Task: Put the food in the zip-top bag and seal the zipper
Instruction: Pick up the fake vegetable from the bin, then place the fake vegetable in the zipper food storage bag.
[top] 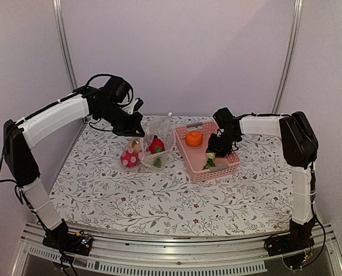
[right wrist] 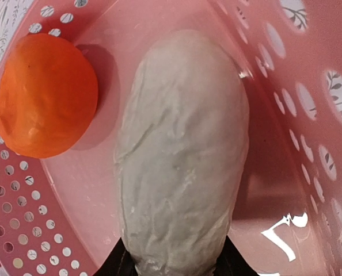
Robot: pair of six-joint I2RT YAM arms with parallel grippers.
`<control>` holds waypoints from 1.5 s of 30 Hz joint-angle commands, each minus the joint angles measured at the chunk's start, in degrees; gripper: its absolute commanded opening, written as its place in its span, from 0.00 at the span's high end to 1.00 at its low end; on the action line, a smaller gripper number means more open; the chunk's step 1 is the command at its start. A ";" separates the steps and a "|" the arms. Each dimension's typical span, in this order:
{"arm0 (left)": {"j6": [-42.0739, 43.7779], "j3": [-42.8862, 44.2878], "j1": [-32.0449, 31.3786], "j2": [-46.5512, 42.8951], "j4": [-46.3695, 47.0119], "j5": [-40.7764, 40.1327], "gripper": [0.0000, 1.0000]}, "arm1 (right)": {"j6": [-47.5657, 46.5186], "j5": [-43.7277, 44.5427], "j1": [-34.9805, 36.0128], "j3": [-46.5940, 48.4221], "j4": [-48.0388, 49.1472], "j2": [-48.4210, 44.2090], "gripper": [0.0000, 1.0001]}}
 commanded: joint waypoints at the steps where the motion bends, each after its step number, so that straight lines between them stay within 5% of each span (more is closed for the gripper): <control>1: 0.43 -0.98 0.81 -1.59 0.68 0.09 1.00 | -0.59 -1.37 0.48 -1.70 1.42 -2.15 0.72; 14: 0.14 0.40 1.00 -0.16 0.73 0.23 1.00 | -11.97 2.06 9.34 -6.98 6.14 -25.57 0.74; 24: -0.84 0.69 0.96 0.60 1.09 2.28 1.00 | -17.25 0.82 18.10 -11.25 23.28 -36.19 0.75; 45: -2.93 0.47 0.97 -2.76 1.54 2.90 1.00 | -17.36 -4.39 24.55 -2.88 30.56 -21.60 0.71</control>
